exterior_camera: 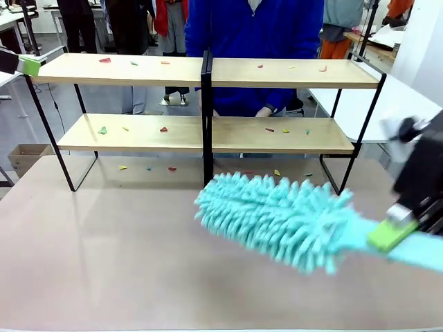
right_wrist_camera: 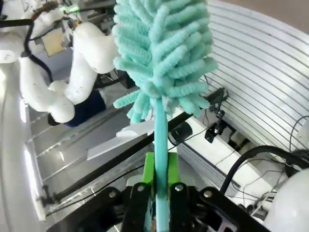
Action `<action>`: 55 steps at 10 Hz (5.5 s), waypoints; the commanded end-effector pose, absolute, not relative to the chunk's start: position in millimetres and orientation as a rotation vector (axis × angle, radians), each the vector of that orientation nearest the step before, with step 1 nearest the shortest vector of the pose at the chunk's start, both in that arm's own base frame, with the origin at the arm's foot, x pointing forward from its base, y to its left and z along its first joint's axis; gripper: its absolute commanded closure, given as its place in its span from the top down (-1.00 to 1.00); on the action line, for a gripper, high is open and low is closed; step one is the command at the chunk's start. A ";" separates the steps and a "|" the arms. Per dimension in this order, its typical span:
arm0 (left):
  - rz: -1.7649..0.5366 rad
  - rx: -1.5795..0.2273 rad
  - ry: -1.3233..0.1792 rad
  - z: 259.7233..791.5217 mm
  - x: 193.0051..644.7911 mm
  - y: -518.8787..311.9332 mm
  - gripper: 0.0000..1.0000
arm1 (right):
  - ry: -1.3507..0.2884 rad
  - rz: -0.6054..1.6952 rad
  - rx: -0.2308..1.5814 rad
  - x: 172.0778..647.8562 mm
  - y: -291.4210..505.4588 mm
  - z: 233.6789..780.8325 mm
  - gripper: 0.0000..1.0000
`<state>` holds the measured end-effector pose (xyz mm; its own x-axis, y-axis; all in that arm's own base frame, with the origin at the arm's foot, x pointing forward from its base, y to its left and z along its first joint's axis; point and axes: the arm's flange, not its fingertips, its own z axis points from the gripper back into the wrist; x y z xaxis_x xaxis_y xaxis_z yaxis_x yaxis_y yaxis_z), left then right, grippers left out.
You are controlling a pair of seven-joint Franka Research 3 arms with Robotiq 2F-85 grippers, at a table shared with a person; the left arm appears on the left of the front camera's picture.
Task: Clean the shelves.
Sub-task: Pick up the Duster when the human hands it over, then clean a randomly selected level of the Shelf with the Duster.
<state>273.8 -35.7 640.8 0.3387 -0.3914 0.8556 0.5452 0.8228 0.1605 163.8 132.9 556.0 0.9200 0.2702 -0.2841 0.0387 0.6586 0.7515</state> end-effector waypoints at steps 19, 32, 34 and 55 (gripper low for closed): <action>-0.614 -0.161 -1.061 640.2 273.8 -35.4 1.00 | 0.410 0.158 0.978 258.8 101.0 515.4 -0.75; -0.614 -0.161 -1.061 640.2 273.8 -35.4 1.00 | 0.321 0.247 0.537 273.0 292.6 451.5 -0.75; -0.614 -0.161 -1.061 640.2 273.8 -35.4 1.00 | 0.411 0.184 0.353 248.1 291.0 459.4 -0.75; -0.614 -0.161 -1.061 640.2 273.8 -35.4 1.00 | -0.255 -0.074 0.392 430.3 437.8 374.9 -0.75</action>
<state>273.8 -35.8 641.0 0.3384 -0.3915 0.8557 0.5455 0.8226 0.1606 418.0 409.3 374.3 0.9740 -0.0840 0.2103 -0.0043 0.9216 0.3881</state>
